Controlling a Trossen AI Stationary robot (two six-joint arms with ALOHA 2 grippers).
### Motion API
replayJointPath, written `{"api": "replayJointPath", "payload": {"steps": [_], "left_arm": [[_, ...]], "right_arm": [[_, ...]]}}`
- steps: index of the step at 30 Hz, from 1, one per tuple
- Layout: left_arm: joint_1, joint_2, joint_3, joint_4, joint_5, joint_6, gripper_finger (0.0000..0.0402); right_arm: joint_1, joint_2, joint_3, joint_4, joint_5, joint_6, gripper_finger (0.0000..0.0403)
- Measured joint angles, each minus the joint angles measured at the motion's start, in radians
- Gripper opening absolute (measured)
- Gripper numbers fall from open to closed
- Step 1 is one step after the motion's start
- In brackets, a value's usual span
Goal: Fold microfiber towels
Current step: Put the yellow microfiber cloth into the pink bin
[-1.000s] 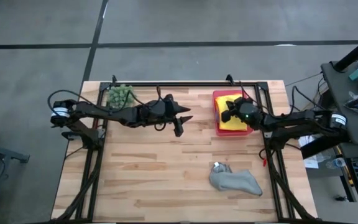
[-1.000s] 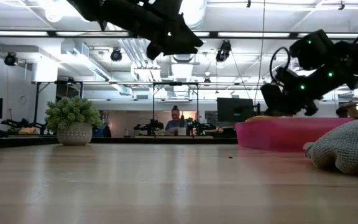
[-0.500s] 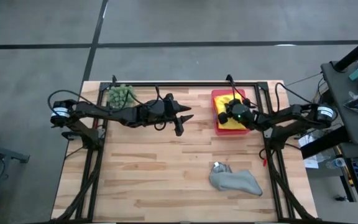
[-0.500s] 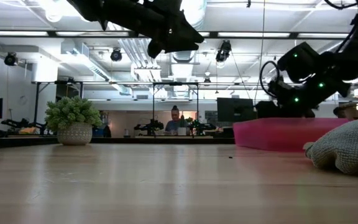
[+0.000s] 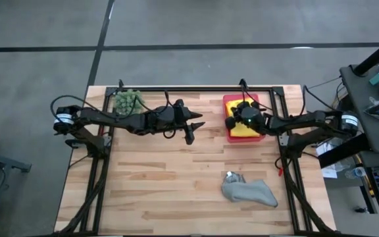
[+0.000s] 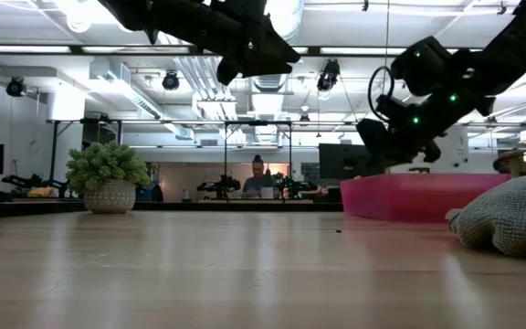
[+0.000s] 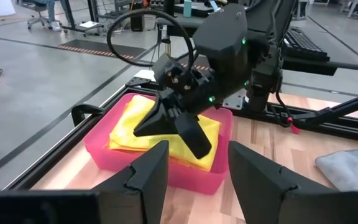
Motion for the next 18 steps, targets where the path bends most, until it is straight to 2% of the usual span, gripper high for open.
{"api": "replayJointPath", "payload": {"steps": [7,13,18], "left_arm": [[0.000,0.000,0.000,0.000,0.000,0.001,0.0151],[0.000,0.000,0.001,0.001,0.000,0.003,0.0151],[-0.001,0.000,0.001,0.001,0.000,-0.001,0.0151]], "right_arm": [[0.019,0.091,-0.025,0.006,0.023,0.051,0.0008],[0.019,0.207,-0.035,0.109,0.022,0.084,0.0009],[0.019,0.163,-0.021,0.086,0.030,0.060,0.0008]]}}
